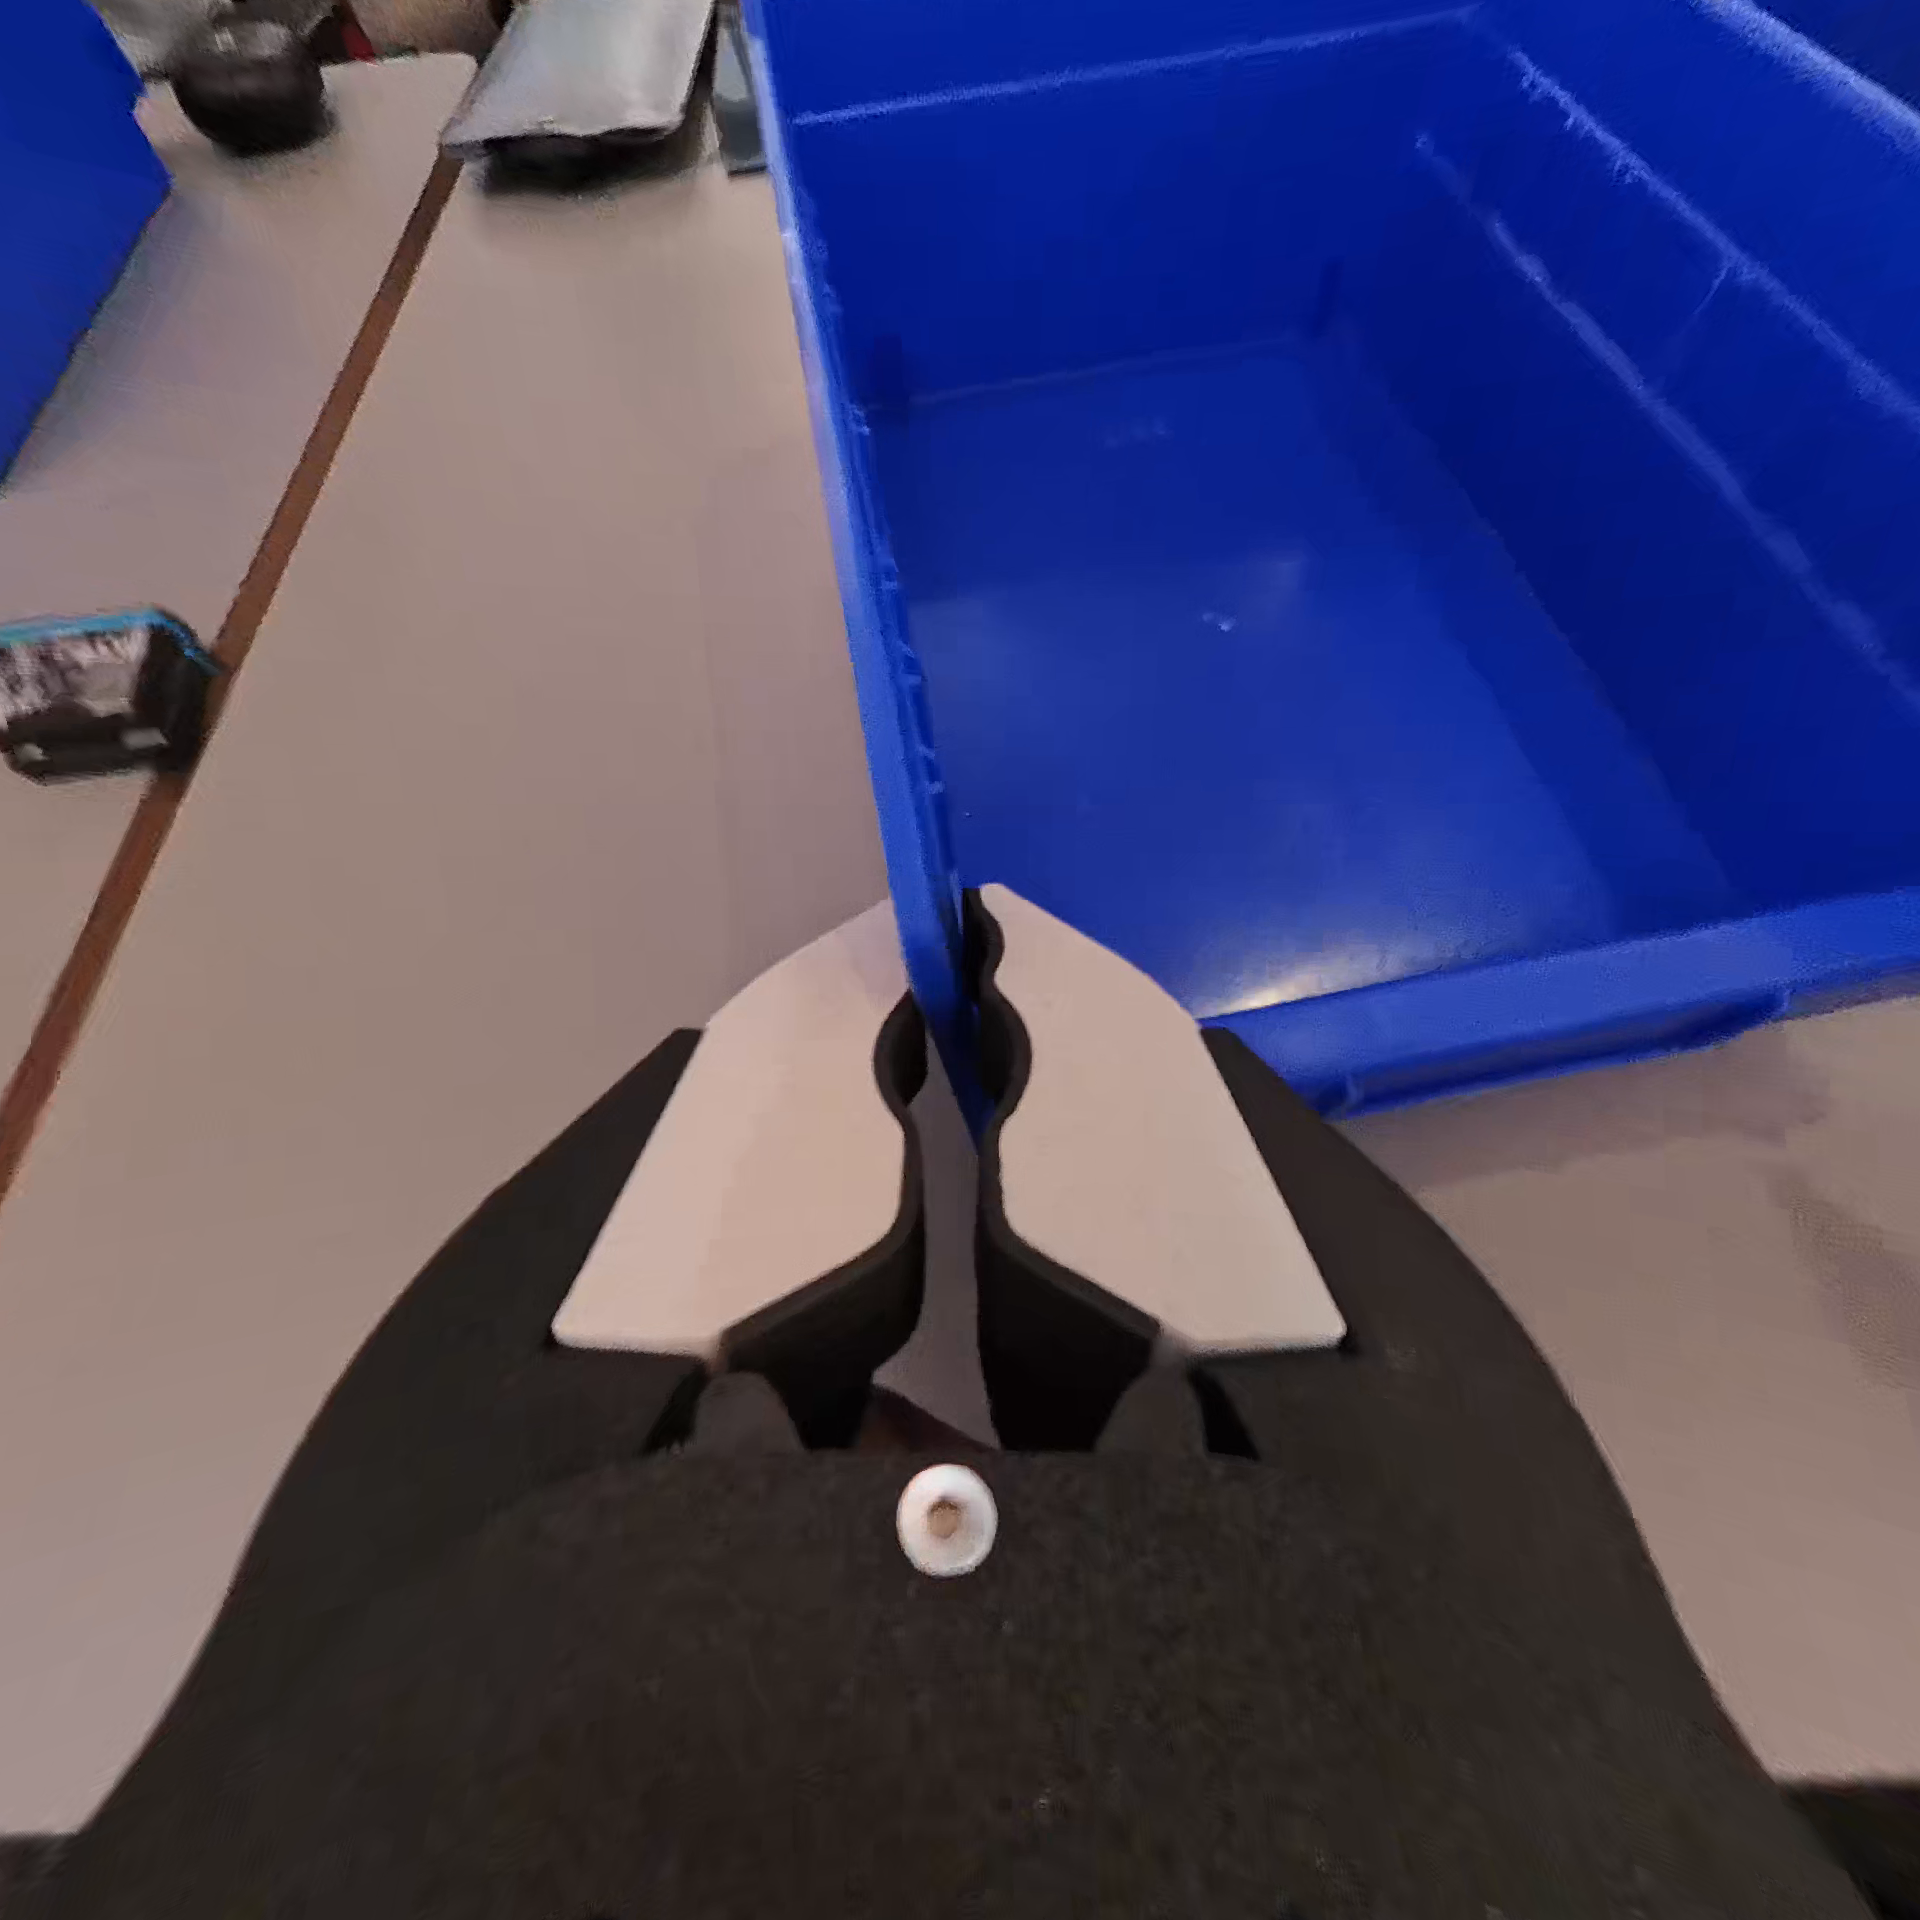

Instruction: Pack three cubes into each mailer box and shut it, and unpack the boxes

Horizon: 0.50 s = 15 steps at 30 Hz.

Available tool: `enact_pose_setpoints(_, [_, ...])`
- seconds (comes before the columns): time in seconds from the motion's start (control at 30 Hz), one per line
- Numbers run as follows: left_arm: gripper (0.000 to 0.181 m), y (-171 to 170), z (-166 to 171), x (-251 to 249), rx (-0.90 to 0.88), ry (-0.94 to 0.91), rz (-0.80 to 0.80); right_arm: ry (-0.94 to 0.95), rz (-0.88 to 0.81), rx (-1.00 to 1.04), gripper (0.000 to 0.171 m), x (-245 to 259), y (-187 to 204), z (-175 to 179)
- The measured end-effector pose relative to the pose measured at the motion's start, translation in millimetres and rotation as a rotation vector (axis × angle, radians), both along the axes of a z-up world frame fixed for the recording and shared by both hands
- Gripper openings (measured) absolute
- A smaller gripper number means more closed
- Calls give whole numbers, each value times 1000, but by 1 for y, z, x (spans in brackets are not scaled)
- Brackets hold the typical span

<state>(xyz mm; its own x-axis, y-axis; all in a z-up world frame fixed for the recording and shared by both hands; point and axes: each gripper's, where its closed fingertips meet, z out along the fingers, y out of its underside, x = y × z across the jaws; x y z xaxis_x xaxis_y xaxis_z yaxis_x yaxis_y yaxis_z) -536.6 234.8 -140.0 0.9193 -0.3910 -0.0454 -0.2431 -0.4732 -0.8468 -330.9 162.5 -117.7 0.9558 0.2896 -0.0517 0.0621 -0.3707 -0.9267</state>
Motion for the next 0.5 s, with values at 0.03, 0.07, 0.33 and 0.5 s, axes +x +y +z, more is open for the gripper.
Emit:
enact_pose_setpoints(0.03, [3, -7, 0, -1, -15, -21, 1, 19, -12, -24, 57, -6, 7, -4])
enact_pose_setpoints(0.07, [3, -10, 0, -1, -20, -17, -2, 39, -12, -54, 55, -13, 12, -10])
enact_pose_setpoints(0.33, [3, -15, 31, 7, 133, 15, -17, -21, -171, -110, 10, -13, 27, -4])
enact_pose_setpoints(0.5, [3, -32, 102, 25, 386, -81, 5, -107, -180, 179, 10, 5, 10, 83])
